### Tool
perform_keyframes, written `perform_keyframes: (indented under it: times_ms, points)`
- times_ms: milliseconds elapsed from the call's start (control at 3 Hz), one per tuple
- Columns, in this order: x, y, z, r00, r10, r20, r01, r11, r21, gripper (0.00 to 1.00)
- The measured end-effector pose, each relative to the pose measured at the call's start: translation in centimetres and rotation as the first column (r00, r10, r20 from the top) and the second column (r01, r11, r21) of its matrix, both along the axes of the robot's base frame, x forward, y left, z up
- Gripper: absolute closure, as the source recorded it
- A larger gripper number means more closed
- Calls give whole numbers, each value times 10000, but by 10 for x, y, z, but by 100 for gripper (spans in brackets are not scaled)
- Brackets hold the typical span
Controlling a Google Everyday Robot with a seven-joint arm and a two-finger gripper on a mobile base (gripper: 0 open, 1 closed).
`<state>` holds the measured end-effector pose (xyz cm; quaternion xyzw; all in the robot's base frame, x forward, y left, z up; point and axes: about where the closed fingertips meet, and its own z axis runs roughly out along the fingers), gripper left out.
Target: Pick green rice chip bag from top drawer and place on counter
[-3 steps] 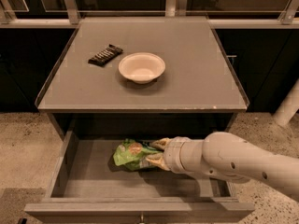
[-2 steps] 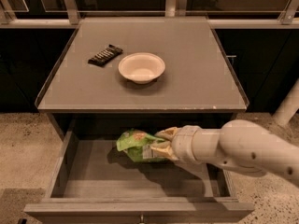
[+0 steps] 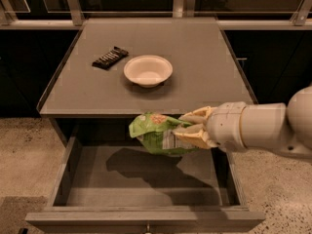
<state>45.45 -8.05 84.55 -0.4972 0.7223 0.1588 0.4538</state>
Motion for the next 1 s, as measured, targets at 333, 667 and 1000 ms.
perform_keyframes:
  times_ms: [333,667,1000]
  points:
    - [-1,-5,47,9993,262,256,-258,9995,-178,100]
    - [19,-1,75,9972,94,736,-62,9990,-437,100]
    - [73,3,91,9932,-365,1109,425,9977,-525,100]
